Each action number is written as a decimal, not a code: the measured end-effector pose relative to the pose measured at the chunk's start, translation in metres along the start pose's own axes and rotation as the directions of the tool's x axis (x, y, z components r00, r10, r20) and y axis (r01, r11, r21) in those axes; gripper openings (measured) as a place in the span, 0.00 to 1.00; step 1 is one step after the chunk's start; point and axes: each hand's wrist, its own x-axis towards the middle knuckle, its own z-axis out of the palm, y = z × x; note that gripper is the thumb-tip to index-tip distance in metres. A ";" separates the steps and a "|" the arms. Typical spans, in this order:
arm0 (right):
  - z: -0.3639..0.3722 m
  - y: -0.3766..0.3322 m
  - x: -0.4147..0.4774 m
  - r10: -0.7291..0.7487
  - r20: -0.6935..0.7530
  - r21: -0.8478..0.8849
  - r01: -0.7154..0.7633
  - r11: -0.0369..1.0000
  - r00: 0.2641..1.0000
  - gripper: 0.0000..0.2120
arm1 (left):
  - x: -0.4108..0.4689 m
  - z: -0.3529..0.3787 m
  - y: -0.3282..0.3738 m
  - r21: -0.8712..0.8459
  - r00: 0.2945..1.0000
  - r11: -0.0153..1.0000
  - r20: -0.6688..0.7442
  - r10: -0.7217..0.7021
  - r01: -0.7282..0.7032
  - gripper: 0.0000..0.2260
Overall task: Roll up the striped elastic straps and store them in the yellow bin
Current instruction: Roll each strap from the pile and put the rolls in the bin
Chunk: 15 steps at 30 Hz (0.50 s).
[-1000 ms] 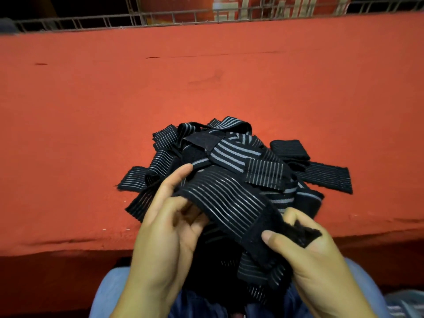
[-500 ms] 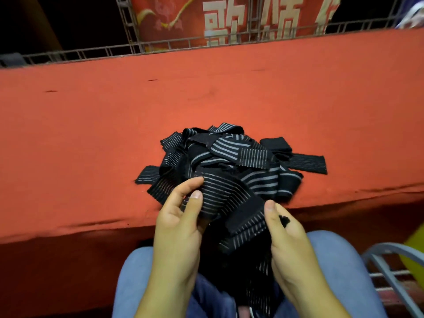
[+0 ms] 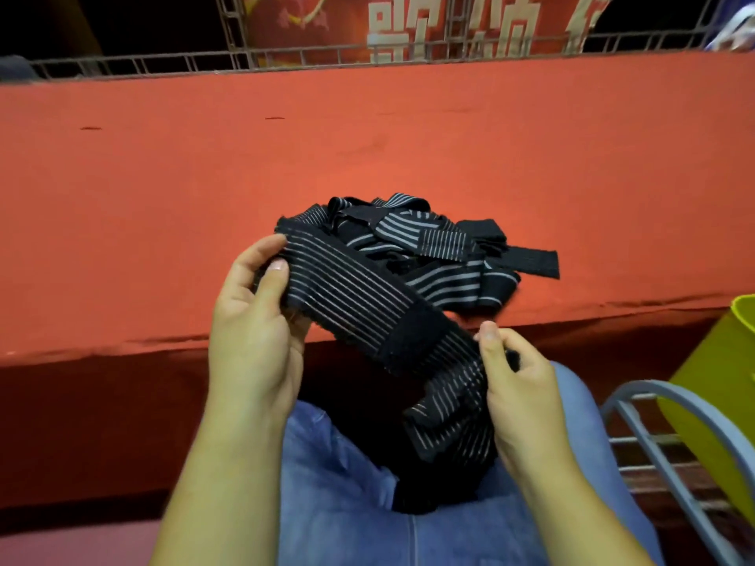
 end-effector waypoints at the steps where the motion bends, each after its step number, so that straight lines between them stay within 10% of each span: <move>1: -0.002 0.001 0.001 0.013 -0.004 0.005 -0.013 1.000 1.000 0.19 | -0.001 -0.003 0.000 0.004 1.000 1.000 -0.005 -0.003 0.004 0.13; 15: -0.009 -0.022 0.000 0.248 0.077 0.311 -0.260 0.914 0.966 0.18 | -0.005 -0.013 -0.030 0.247 0.990 0.962 0.052 -0.130 0.113 0.14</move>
